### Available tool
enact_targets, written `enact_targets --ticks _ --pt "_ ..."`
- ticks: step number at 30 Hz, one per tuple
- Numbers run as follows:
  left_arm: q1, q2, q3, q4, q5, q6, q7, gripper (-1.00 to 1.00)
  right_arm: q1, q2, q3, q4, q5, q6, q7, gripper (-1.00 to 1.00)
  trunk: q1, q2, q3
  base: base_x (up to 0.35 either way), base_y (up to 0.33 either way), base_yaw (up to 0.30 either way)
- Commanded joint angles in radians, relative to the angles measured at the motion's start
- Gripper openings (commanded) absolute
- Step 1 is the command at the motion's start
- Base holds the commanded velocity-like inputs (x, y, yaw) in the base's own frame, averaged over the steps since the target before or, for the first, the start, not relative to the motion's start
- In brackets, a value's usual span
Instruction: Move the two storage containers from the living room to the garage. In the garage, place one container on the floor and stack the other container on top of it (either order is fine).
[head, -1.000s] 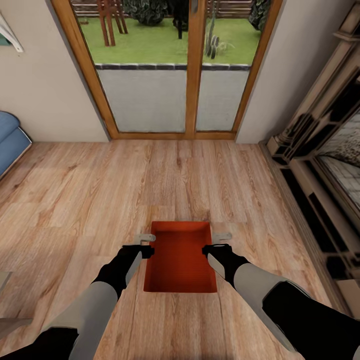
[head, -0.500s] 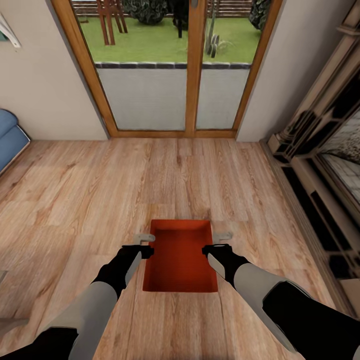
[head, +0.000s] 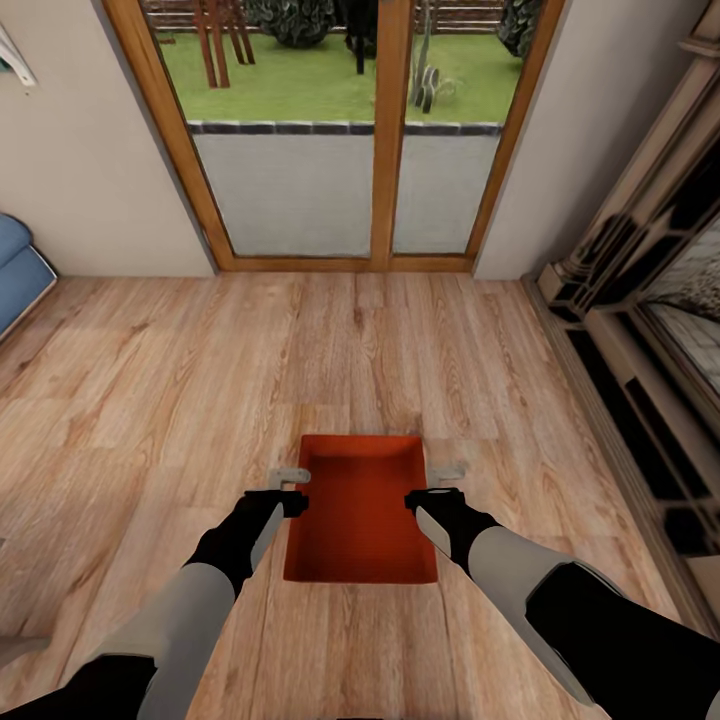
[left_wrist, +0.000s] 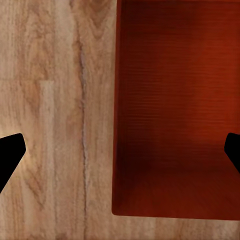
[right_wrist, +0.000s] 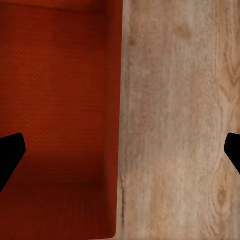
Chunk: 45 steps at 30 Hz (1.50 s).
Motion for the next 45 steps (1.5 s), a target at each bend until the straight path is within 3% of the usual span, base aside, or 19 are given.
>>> enact_targets --ticks 1,7,11,14,28,33,45 --pt "0.0 0.0 0.0 -0.002 -0.001 0.005 0.003 1.0 0.0 0.0 0.009 -0.002 -0.005 0.007 -0.006 1.0 0.004 -0.008 -0.004 0.0 0.0 0.0" --pt "0.0 0.001 0.001 -0.002 -0.001 0.005 0.003 1.0 0.0 -0.003 0.006 -0.002 -0.016 0.006 -0.006 1.0 0.027 -0.05 -0.023 0.0 0.0 0.0" --pt "0.0 0.001 0.0 -0.002 -0.001 0.005 0.004 1.0 0.0 -0.006 0.007 -0.002 -0.127 0.004 -0.006 1.0 0.042 -0.078 -0.035 0.0 0.0 0.0" --pt "0.0 0.001 0.001 -0.002 -0.001 0.005 0.004 1.0 0.0 -0.007 0.008 -0.002 -0.152 0.003 -0.006 1.0 0.054 -0.099 -0.045 0.0 0.0 0.0" --pt "0.0 0.001 0.001 -0.002 -0.001 0.005 0.004 1.0 0.0 -0.008 0.013 -0.002 -0.158 0.004 -0.006 1.0 0.107 -0.197 -0.088 0.0 0.0 0.0" --pt "0.0 0.001 0.002 -0.002 -0.002 0.005 0.004 1.0 0.0 -0.008 0.013 -0.002 -0.158 0.004 -0.006 1.0 0.107 -0.197 -0.088 0.0 0.0 0.0" --pt "0.0 0.002 0.002 -0.002 -0.002 0.005 0.004 1.0 0.0 -0.008 0.015 -0.002 -0.142 0.004 -0.006 1.0 0.153 -0.281 -0.126 0.0 0.0 0.0"
